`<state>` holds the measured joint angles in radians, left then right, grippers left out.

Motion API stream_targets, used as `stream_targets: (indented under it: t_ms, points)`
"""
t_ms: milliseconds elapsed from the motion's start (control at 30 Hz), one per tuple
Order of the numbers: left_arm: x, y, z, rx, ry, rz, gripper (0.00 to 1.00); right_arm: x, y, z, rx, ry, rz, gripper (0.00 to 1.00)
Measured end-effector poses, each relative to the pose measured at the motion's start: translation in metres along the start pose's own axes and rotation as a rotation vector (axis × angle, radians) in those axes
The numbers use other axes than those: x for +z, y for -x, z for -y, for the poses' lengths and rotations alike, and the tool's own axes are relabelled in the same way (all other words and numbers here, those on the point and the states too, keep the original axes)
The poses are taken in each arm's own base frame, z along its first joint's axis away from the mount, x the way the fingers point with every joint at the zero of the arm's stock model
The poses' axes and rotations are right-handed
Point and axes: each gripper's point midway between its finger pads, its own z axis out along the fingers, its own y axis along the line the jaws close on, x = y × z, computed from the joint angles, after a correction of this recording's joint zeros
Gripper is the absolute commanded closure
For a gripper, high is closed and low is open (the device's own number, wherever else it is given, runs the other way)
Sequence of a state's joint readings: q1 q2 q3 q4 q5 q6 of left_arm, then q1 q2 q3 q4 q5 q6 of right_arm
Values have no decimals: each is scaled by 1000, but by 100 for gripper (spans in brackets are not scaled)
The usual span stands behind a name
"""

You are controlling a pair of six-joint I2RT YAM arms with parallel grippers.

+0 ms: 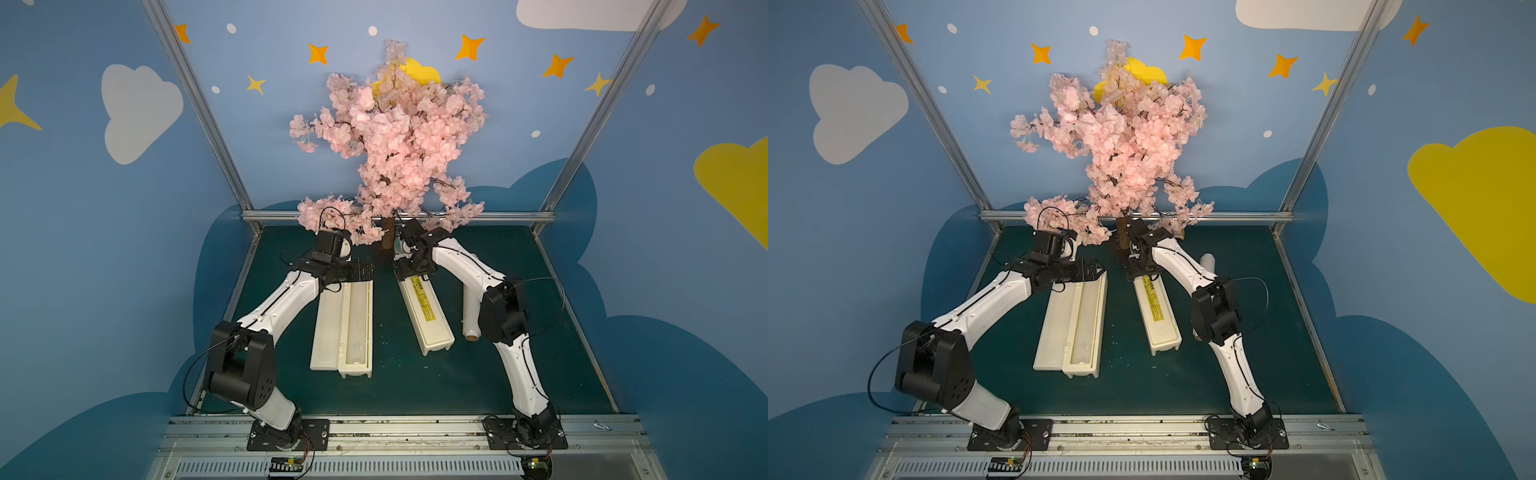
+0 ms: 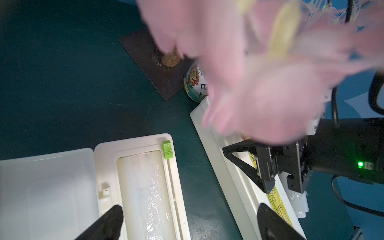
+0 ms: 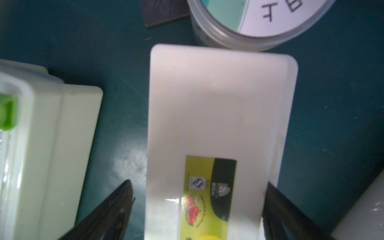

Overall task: Put plastic wrap rolls into dispensers
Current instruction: Pick up the plastic wrap cutting box from the center of the board.

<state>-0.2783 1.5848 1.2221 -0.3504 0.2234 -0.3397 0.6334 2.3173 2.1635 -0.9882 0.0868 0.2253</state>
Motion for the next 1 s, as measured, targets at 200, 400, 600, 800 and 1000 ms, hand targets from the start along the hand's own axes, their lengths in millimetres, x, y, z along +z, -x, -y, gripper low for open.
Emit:
stream_targets:
  t_ms: [200,400,600,800,1000]
  points:
    - [1,-9,-4,-11,-5,-18,0,4,-4,11,-26,-94,11,7]
    - [0,-8,-9,-21,-10,-14,0,4,-9,15,-61,-177,3,7]
    - [0,-7,-8,-23,-22,-13,0,3,-11,12,-78,-200,0,7]
    - [2,-7,-6,-24,-36,-19,0,3,-9,13,-59,-178,-4,7]
    - [3,-5,-5,-24,-45,-18,0,4,-7,16,-36,-160,-8,7]
